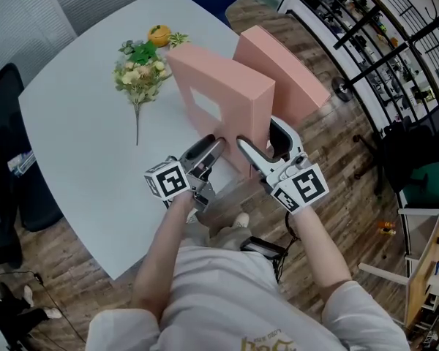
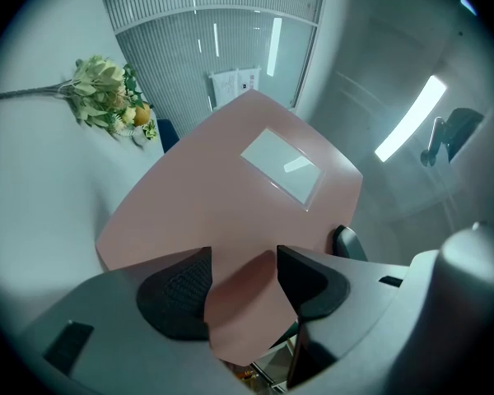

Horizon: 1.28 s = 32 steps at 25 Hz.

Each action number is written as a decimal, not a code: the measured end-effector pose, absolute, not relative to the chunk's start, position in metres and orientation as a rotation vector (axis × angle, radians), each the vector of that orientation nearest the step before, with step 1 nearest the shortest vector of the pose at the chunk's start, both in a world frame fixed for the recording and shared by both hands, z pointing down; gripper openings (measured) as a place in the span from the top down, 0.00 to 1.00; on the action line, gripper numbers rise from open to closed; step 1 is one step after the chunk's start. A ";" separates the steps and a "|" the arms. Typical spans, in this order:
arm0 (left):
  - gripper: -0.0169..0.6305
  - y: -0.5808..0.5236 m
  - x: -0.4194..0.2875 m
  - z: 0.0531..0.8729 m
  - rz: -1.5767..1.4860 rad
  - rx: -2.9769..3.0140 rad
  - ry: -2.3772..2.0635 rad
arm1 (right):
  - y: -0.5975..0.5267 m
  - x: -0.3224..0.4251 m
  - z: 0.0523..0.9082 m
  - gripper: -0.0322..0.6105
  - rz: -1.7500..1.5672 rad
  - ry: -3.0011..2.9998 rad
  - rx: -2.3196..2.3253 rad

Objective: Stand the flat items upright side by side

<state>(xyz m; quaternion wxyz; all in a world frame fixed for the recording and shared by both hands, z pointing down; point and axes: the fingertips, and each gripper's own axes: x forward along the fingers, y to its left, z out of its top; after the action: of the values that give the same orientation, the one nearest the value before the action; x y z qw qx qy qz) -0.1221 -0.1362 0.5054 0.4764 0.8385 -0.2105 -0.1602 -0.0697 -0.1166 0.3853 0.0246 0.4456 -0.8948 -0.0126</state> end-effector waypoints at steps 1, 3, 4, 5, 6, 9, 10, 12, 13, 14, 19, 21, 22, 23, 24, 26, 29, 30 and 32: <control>0.60 -0.135 -0.121 0.507 -0.385 2.049 -0.513 | -0.116 -0.069 0.387 0.45 -0.037 -2.763 1.372; 0.60 -0.133 -0.118 0.509 -0.376 2.046 -0.512 | -0.114 -0.067 0.391 0.45 -0.035 -2.751 1.364; 0.60 -0.132 -0.118 0.510 -0.372 2.045 -0.512 | -0.113 -0.065 0.393 0.45 -0.030 -2.744 1.364; 0.60 -0.132 -0.117 0.511 -0.367 2.044 -0.512 | -0.111 -0.064 0.396 0.45 -0.024 -2.736 1.365; 0.60 -0.131 -0.117 0.512 -0.362 2.043 -0.511 | -0.110 -0.062 0.399 0.45 -0.016 -2.725 1.365; 0.60 -0.130 -0.114 0.515 -0.348 2.041 -0.509 | -0.109 -0.059 0.413 0.45 0.007 -2.686 1.361; 0.60 -0.130 -0.113 0.518 -0.343 2.039 -0.510 | -0.108 -0.057 0.417 0.45 0.015 -2.675 1.362; 0.60 -0.129 -0.112 0.523 -0.331 2.033 -0.510 | -0.106 -0.054 0.425 0.45 0.035 -2.659 1.367; 0.60 -0.129 -0.112 0.525 -0.323 2.030 -0.509 | -0.105 -0.053 0.428 0.45 0.044 -2.652 1.368; 0.60 -0.128 -0.111 0.527 -0.316 2.028 -0.507 | -0.104 -0.052 0.432 0.45 0.052 -2.644 1.367; 0.60 -0.127 -0.110 0.536 -0.295 2.018 -0.509 | -0.098 -0.047 0.450 0.45 0.080 -2.591 1.361; 0.60 -0.126 -0.109 0.539 -0.289 2.011 -0.501 | -0.096 -0.045 0.458 0.45 0.093 -2.568 1.364; 0.60 -0.126 -0.108 0.541 -0.283 2.007 -0.498 | -0.095 -0.044 0.461 0.45 0.101 -2.562 1.367; 0.60 -0.125 -0.108 0.543 -0.279 2.005 -0.495 | -0.095 -0.043 0.464 0.45 0.106 -2.562 1.371; 0.60 -0.125 -0.107 0.544 -0.276 2.004 -0.493 | -0.095 -0.042 0.465 0.45 0.111 -2.566 1.376; 0.60 -0.125 -0.107 0.545 -0.272 2.003 -0.491 | -0.095 -0.042 0.465 0.45 0.113 -2.571 1.386; 0.60 -0.124 -0.107 0.547 -0.267 2.002 -0.491 | -0.096 -0.043 0.466 0.45 0.106 -2.576 1.388; 0.60 -0.124 -0.107 0.548 -0.267 2.001 -0.490 | -0.095 -0.043 0.466 0.45 0.106 -2.575 1.392; 0.60 -0.123 -0.107 0.547 -0.270 1.999 -0.487 | -0.095 -0.043 0.466 0.45 0.102 -2.578 1.395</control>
<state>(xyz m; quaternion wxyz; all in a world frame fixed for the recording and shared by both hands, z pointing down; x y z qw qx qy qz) -0.1071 -0.1233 0.5472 0.5082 0.8297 -0.2021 -0.1119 -0.0433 -0.0946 0.4660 0.1043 0.4730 -0.8742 0.0345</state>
